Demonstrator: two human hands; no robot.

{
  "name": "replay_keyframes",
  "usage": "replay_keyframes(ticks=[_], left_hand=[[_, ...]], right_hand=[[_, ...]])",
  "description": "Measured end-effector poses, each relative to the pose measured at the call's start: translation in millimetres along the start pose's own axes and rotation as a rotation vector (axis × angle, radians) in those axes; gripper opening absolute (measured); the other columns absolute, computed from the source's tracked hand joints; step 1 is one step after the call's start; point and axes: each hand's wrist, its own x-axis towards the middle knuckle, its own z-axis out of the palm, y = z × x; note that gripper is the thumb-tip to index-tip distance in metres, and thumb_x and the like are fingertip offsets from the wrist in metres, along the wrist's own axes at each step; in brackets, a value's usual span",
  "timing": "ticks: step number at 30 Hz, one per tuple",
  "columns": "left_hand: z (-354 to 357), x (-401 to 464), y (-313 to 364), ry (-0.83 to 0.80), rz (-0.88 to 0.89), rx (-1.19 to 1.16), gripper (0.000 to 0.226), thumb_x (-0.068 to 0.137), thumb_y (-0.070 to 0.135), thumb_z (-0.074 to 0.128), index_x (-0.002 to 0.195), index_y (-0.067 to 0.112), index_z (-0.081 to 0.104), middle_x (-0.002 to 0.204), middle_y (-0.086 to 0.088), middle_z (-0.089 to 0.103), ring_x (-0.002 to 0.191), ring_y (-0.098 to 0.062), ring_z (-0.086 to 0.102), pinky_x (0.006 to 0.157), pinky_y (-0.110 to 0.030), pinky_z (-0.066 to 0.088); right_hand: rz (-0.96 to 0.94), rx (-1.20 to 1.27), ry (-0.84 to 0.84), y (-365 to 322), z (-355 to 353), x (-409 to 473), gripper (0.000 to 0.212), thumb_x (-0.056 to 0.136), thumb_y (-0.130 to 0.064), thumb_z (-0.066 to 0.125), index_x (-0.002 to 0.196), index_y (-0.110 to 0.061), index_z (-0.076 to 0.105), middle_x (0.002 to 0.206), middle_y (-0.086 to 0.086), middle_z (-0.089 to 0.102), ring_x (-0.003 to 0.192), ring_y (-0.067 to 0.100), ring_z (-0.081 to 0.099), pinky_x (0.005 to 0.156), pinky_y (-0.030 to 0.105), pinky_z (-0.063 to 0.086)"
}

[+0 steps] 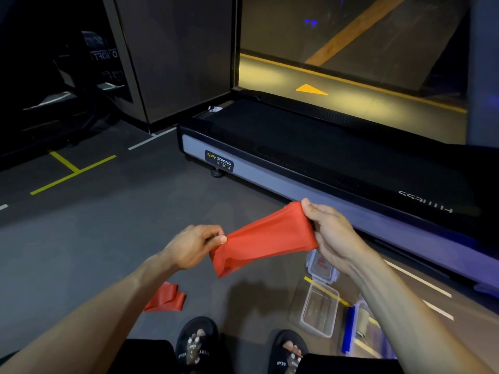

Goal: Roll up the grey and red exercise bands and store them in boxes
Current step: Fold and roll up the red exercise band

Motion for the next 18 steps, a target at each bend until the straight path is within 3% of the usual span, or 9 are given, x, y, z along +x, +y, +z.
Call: replay_keyframes(ticks=[3,6,8,11,18], left_hand=[[0.3,0.3,3.6,0.006,0.016,-0.007,0.030,0.092,0.070,0.034,0.080,0.047,0.049,0.074,0.020,0.060,0.069,-0.003,0.055,0.073,-0.032,0.050],[-0.7,0.1,5.1,0.012,0.019,-0.018,0.027,0.092,0.070,0.034,0.080,0.052,0.050,0.074,0.023,0.060,0.069,0.000,0.055,0.074,-0.032,0.050],[-1.0,-0.2,5.4,0.010,0.012,-0.020,0.026,0.091,0.071,0.034,0.080,0.053,0.050,0.075,0.025,0.061,0.069,0.001,0.056,0.074,-0.032,0.051],[-0.7,-0.9,5.2,0.012,0.006,-0.016,0.028,0.091,0.072,0.033,0.080,0.052,0.050,0.075,0.024,0.061,0.070,0.000,0.057,0.074,-0.032,0.052],[-1.3,-2.0,3.5,0.019,0.007,-0.001,0.028,0.093,0.069,0.034,0.079,0.049,0.048,0.073,0.022,0.058,0.068,-0.005,0.053,0.073,-0.035,0.051]], right_hand=[[0.033,0.074,0.048,-0.5,6.3,0.5,0.052,0.100,-0.036,0.058,0.125,0.009,0.061,0.115,0.027,0.070,0.105,0.037,0.068,0.082,0.042,0.058],[0.009,-0.011,-0.051,-0.2,6.6,-1.5,0.076,0.077,-0.054,0.077,0.121,0.006,0.060,0.101,0.019,0.064,0.092,0.028,0.063,0.076,0.035,0.053],[-0.027,-0.079,-0.084,2.2,5.6,-2.3,0.070,0.067,-0.043,0.087,0.115,0.000,0.060,0.099,0.016,0.065,0.085,0.023,0.064,0.074,0.034,0.053],[-0.042,-0.053,-0.064,5.0,2.5,-1.3,0.067,0.069,-0.032,0.082,0.119,0.006,0.059,0.099,0.017,0.067,0.090,0.028,0.062,0.076,0.036,0.052],[-0.048,-0.062,-0.111,10.2,-2.7,1.1,0.047,0.079,-0.036,0.081,0.110,-0.002,0.071,0.098,0.015,0.069,0.091,0.025,0.061,0.084,0.038,0.050]])
